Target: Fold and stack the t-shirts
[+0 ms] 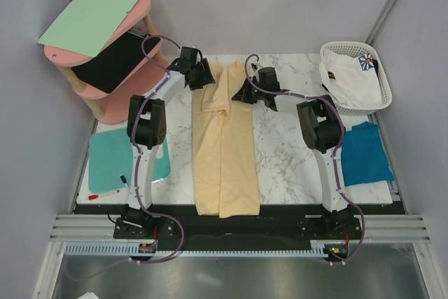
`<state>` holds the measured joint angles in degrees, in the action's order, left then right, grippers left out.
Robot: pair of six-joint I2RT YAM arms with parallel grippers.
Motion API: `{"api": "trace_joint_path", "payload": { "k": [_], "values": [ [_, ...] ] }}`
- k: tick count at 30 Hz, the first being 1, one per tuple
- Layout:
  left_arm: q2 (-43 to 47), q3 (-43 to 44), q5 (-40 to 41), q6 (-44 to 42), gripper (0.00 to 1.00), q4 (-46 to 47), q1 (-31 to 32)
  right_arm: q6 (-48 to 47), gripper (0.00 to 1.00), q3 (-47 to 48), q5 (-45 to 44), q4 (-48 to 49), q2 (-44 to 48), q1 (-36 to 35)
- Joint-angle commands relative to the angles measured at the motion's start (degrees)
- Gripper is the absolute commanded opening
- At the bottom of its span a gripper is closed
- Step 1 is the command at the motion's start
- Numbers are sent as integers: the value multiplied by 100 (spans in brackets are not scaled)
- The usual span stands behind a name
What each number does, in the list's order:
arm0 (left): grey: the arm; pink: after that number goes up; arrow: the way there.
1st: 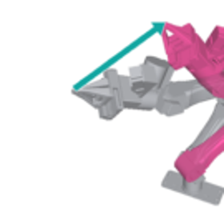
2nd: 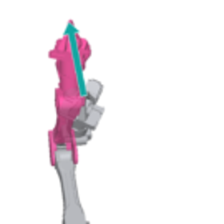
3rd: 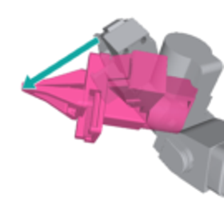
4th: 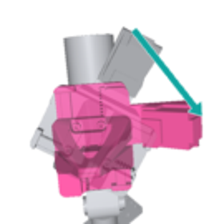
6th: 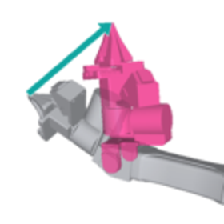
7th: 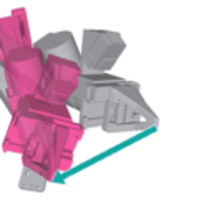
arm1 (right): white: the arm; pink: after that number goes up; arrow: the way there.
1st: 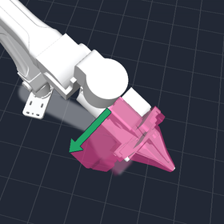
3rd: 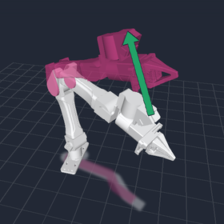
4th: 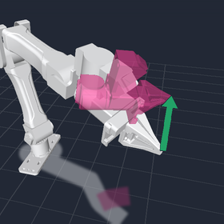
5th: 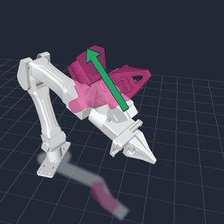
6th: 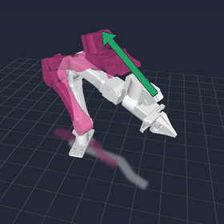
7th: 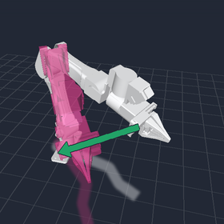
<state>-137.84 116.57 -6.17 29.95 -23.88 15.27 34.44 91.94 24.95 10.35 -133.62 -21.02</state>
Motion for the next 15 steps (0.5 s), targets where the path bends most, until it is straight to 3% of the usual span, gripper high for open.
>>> {"api": "trace_joint_path", "payload": {
  "k": [1, 7, 11, 12, 14, 15],
  "values": [
    [-260, 505, 20, 134, 65, 68, -6, -77, 0, 105, -8, 187, -129, 10],
    [-507, 665, -112, 125, 45, 50, -15, -51, 0, 166, 27, 178, -217, 10],
    [-533, 639, -121, 81, 39, 50, -15, -16, 0, 201, 54, 178, -287, 10],
    [-542, 630, -112, 81, 29, 50, -15, -7, 0, 210, 54, 187, -322, 10],
    [-560, 612, -68, 54, 18, 50, -24, 2, 0, 219, 89, 204, -349, 10],
    [-560, 612, -51, 63, 4, 50, -24, 10, 0, 228, 98, 196, -366, 10]
  ]
}}
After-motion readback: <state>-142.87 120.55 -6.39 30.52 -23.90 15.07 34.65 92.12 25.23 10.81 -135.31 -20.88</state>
